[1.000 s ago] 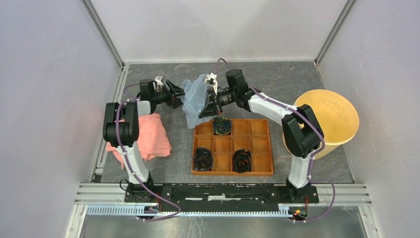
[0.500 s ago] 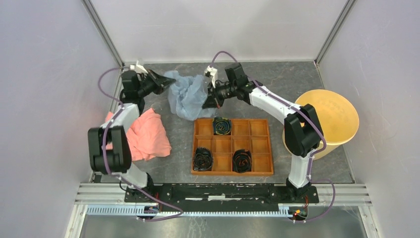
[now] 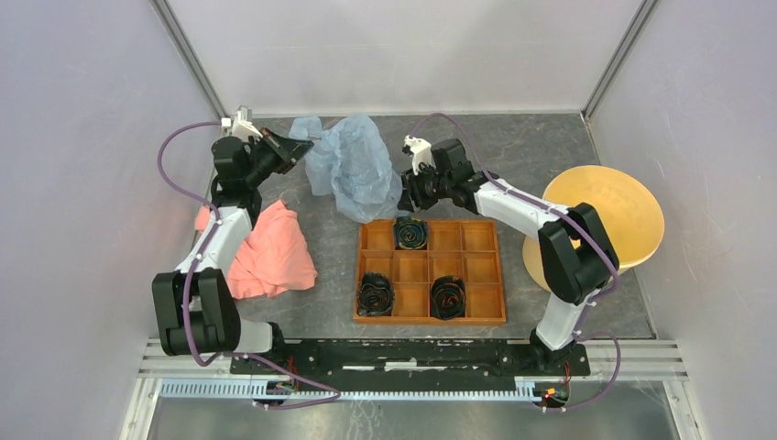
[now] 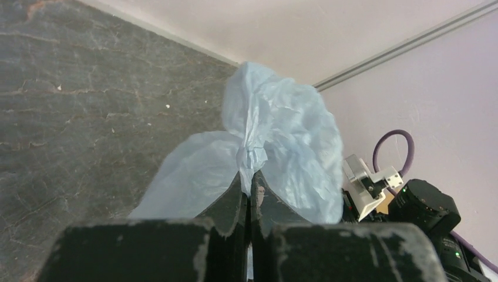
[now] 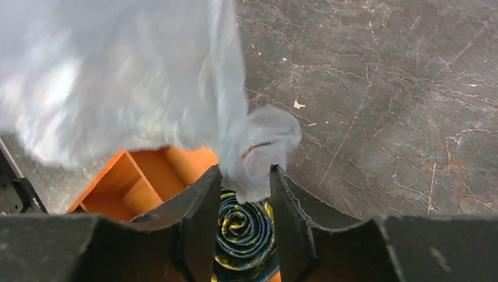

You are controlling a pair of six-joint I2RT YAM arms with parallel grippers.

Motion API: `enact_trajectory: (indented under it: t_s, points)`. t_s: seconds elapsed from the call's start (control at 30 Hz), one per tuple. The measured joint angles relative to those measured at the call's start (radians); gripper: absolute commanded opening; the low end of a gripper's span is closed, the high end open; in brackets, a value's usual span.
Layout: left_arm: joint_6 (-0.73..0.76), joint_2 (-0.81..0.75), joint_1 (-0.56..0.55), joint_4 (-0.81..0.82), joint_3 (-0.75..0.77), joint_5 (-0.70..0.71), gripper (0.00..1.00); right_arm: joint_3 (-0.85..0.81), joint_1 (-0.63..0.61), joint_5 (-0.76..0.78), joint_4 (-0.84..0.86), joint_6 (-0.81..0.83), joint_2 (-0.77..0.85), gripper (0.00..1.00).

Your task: Put the trash bags into the trash bin

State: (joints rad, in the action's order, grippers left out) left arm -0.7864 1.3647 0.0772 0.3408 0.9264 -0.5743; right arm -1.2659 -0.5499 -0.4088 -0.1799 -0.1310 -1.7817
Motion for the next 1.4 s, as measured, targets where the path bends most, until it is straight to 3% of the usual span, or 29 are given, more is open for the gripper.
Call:
enact_trajectory:
  t_s: [0.3, 0.53, 0.97, 1.23, 1.4]
  points:
    - [0.0, 0.024, 0.0, -0.01, -0.004, -0.001, 0.02, 0.057, 0.014, 0.018, 0.139, -0.031, -0.004, 0.76]
    - [0.0, 0.034, 0.0, -0.011, -0.004, -0.002, 0.02, 0.04, 0.027, 0.008, 0.253, -0.077, -0.101, 0.76]
    - [-0.001, 0.055, 0.013, -0.01, -0.004, -0.005, 0.02, -0.111, 0.016, 0.009, 0.291, -0.108, -0.323, 0.77]
    - [-0.001, 0.065, 0.013, -0.01, -0.004, -0.011, 0.02, -0.186, -0.068, 0.197, 0.21, 0.004, -0.362, 0.62]
    - [-0.001, 0.065, 0.013, -0.01, -0.004, -0.011, 0.02, -0.224, -0.111, 0.288, 0.153, 0.055, -0.383, 0.62]
